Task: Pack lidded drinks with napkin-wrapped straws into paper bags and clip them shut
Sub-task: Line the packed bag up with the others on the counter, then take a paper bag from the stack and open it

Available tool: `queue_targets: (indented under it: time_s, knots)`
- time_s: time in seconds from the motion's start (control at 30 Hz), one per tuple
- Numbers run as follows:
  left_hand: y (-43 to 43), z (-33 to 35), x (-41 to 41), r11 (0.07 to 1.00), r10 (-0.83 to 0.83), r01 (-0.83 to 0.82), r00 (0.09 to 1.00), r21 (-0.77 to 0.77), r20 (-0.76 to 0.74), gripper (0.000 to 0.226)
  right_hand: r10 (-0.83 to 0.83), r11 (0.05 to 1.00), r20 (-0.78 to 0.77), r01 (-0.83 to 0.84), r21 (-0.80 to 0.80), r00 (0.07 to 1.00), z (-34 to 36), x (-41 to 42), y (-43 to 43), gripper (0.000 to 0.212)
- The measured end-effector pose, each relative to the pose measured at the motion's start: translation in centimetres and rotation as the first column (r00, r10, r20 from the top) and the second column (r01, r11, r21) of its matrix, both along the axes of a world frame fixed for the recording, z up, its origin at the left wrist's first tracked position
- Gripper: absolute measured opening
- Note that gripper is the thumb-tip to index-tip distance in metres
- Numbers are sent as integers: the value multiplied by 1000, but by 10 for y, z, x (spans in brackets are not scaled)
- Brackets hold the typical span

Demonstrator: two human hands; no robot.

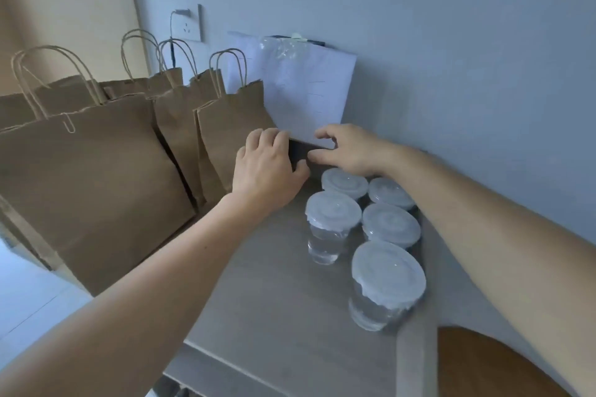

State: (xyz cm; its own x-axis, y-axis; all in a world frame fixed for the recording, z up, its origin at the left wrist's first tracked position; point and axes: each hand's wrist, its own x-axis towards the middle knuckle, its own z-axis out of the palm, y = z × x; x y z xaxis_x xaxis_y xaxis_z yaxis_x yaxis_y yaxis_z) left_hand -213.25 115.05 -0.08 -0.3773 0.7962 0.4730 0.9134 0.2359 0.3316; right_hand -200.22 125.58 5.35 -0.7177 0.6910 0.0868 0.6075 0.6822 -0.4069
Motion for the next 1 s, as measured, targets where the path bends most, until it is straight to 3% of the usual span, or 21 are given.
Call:
queue_targets:
  time_s: [0.1, 0.2, 0.37, 0.73, 1.0]
  knots:
    - [-4, 20, 67, 996, -91, 90, 995, 15, 49, 62, -64, 998, -48, 65, 12, 997, 12, 84, -29, 63]
    - [-6, 36, 147, 979, -201, 202, 979, -24, 40, 67, -135, 990, -129, 138, 18, 982, 13, 177, -58, 40]
    - [-1, 29, 274, 918, -349, 340, 937, -203, -14, 74, -307, 950, -88, 310, 28, 948, -10, 314, -92, 60]
    - [29, -103, 438, 672, -536, 501, 837, -545, 108, 72, -552, 801, 129, 566, -194, 824, -138, 514, -102, 63]
    - [86, -180, 546, 447, -671, 605, 714, -659, 200, 65, -719, 568, 258, 760, -315, 645, -206, 624, -106, 56]
